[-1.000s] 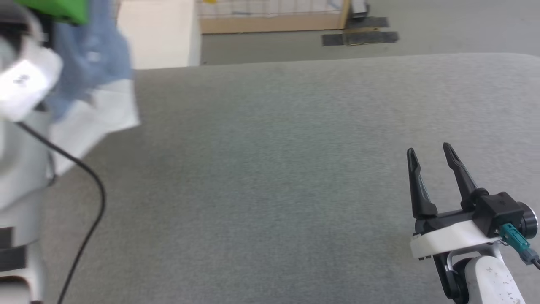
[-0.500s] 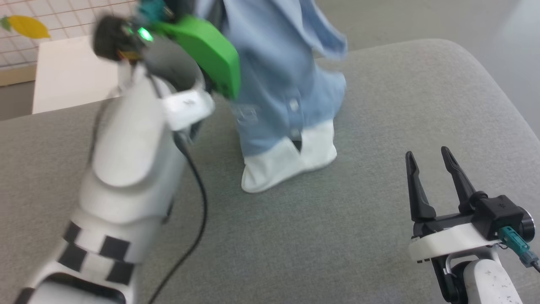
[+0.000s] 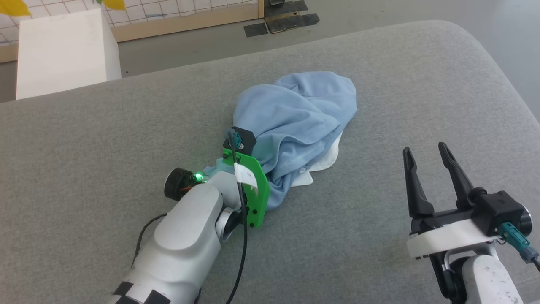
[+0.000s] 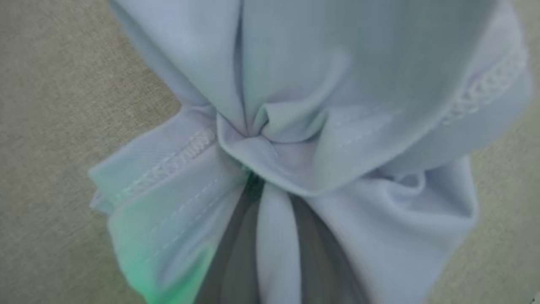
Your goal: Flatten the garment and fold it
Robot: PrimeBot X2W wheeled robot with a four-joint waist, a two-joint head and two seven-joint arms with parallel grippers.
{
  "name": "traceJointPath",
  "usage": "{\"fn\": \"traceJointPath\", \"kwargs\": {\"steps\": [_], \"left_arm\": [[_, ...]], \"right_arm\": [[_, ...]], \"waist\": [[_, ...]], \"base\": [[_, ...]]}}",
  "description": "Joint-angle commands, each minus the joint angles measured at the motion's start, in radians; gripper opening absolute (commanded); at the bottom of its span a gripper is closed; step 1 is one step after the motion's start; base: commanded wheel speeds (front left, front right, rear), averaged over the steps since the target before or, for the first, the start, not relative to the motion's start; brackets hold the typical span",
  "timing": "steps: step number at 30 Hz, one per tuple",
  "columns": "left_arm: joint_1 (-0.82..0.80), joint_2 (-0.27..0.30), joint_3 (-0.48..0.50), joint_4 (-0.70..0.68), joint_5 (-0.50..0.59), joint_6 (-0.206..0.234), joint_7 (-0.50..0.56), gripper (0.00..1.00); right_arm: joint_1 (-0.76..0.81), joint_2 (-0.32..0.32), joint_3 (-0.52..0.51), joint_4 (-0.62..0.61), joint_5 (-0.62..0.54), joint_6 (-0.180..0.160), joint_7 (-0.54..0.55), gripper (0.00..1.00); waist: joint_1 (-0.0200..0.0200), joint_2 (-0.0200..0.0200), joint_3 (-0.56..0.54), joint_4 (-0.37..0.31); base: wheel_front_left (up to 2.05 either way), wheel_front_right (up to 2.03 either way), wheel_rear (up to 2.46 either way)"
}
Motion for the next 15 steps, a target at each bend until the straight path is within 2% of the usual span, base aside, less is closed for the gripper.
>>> {"fn": "traceJointPath", "kwargs": {"steps": [1,2,3,5,9,15], "left_arm": [[0.031,-0.004,0.000,0.021,-0.018,-0.006,0.021,0.02],[0.032,-0.007,0.006,0.018,-0.025,-0.002,0.010,0.77],[0.031,-0.009,0.014,0.010,-0.028,0.003,-0.015,1.00],[0.029,-0.009,0.037,-0.015,-0.032,0.017,-0.089,1.00],[0.037,0.006,0.099,-0.108,-0.030,0.036,-0.315,1.00],[0.105,0.071,0.185,-0.257,0.008,0.072,-0.668,1.00]], "right_arm": [[-0.013,0.001,0.001,0.003,0.006,-0.002,-0.007,1.00],[-0.013,0.001,-0.001,0.004,0.005,-0.002,-0.007,1.00],[-0.012,0.001,-0.002,0.005,0.004,-0.002,-0.008,1.00],[-0.010,0.001,-0.005,0.006,0.001,-0.002,-0.008,1.00],[-0.003,0.001,-0.013,0.004,-0.008,-0.002,-0.008,1.00],[0.011,0.001,-0.030,-0.016,-0.028,-0.002,0.002,1.00]], "waist": [[0.0001,-0.0001,0.002,0.008],[0.0001,-0.0001,0.001,0.014],[0.0001,-0.0001,0.000,0.019],[0.0001,-0.0001,-0.006,0.030],[0.0001,-0.0001,-0.024,0.059],[0.0001,-0.0001,-0.055,0.109]], "base": [[0.00,0.00,0.00],[0.00,0.00,0.00],[0.00,0.00,0.00],[0.00,0.00,0.00],[0.00,0.00,0.00],[0.00,0.00,0.00]]}}
